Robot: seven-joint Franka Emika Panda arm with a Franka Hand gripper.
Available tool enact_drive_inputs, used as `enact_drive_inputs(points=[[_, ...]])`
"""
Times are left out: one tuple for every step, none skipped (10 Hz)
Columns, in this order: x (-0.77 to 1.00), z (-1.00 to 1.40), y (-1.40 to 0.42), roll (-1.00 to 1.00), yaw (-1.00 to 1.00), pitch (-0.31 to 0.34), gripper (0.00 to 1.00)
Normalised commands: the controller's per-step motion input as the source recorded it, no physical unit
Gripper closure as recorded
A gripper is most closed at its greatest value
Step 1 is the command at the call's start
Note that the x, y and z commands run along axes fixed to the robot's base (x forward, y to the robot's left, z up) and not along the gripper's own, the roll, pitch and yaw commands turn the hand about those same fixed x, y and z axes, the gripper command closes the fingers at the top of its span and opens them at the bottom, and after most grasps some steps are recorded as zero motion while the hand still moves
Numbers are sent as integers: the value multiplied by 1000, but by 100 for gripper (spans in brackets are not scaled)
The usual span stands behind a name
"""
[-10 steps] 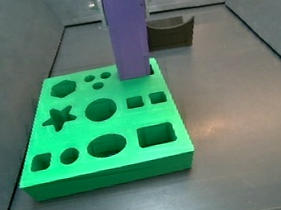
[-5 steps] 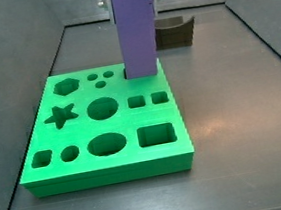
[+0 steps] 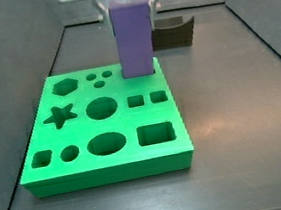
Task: Insert the arch object.
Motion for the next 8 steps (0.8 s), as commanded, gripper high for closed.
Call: enact_drive_inputs(points=[[0, -429, -23, 4, 0, -21, 100], [37, -389, -34, 0, -34, -3, 100], [37, -357, -29, 0, -57, 0, 100], [54, -334, -29, 0, -97, 0, 100], [83, -294, -31, 0, -97, 0, 100], [111, -231, -9, 0, -89, 0, 100], [0, 0, 0, 11, 0, 0, 100], [0, 0, 0, 0, 0, 0, 100]])
